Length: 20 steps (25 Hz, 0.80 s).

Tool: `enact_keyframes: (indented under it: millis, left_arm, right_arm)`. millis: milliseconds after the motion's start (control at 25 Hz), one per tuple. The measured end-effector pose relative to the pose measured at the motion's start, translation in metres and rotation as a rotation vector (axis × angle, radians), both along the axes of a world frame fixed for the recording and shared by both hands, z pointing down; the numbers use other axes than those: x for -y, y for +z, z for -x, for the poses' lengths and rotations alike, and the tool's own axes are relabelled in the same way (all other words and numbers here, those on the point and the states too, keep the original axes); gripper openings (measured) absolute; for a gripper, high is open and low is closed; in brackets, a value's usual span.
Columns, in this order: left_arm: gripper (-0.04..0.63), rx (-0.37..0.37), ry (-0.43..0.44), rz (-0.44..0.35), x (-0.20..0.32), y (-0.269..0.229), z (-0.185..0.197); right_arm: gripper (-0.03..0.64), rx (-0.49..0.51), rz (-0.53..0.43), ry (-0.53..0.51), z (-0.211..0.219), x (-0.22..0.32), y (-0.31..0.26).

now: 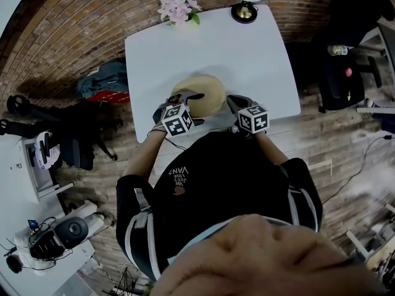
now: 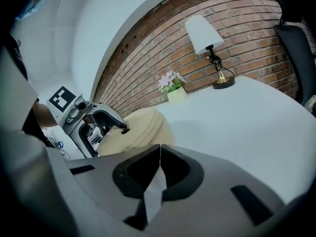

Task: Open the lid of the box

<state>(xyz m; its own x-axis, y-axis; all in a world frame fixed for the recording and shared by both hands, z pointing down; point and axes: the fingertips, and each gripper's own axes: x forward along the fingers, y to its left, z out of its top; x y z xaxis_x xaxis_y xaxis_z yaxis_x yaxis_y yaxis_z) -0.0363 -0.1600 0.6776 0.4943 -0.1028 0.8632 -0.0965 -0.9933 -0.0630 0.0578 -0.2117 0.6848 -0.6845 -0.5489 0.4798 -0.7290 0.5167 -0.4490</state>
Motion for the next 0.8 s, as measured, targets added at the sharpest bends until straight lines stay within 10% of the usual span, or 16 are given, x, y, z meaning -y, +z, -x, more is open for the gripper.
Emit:
enact_keyframes:
  millis: [520,800]
  left_arm:
    - [0.42,0.133,-0.006,0.058,-0.004,0.026,-0.004]
    - [0.42,0.139,-0.03,0.051,-0.001,0.028,-0.006]
  right_arm:
    - [0.019,-0.141,-0.103,-0.292,0.014,-0.009,0.018]
    - [0.237,-0.235,-0.164,-0.461,0.013,-0.007,0.026]
